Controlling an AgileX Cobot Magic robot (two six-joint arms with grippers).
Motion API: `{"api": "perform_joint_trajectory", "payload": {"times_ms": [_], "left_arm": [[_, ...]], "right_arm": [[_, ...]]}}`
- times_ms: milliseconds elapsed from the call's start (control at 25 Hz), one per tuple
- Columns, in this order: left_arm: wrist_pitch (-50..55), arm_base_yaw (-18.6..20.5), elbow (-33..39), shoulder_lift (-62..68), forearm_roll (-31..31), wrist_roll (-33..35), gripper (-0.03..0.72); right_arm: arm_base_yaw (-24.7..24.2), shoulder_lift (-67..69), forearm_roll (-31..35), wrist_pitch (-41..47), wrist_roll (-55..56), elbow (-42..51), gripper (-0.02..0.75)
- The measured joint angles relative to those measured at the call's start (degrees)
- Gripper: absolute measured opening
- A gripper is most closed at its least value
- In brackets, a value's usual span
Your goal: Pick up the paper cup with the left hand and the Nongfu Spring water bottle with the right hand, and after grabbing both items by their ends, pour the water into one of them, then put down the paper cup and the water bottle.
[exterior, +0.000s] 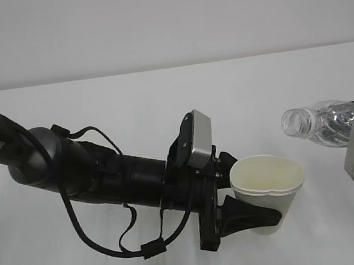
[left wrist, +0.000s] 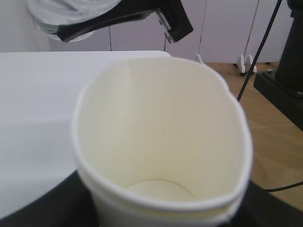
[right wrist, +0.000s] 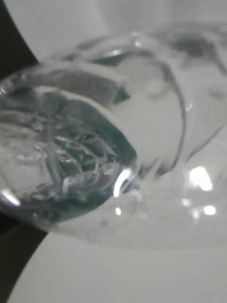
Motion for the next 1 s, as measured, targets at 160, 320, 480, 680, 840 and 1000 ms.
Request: {"api": "perform_joint_trajectory", "payload": {"times_ms": [160,320,480,680,840,1000], "left_arm": [[0.0,0.0,0.0,0.0,1.0,-0.6,0.431],[0.0,0.0,0.0,0.0,1.5,-1.0,0.431],[0.0,0.0,0.0,0.0,1.5,-1.1,0.430],[0.0,0.0,0.0,0.0,1.6,-1.2,0.430],[0.0,-0.1,0.0,0.0,1.6,-1.3,0.430],[0.0,-1.0,0.0,0.0,1.6,-1.3,0.430]], "right_arm": [[0.0,0.0,0.0,0.0,-2.1,0.0,0.344],[0.0,0.0,0.0,0.0,-3.1,0.0,0.344],[0.0,0.0,0.0,0.0,-5.2,0.0,0.344],[0.0,0.0,0.0,-0.6,-6.7,0.0,0.344],[0.0,0.0,0.0,-0.6,-9.8,0.0,0.344],[0.0,0.0,0.0,-0.7,-10.5,0.0,0.344]]}}
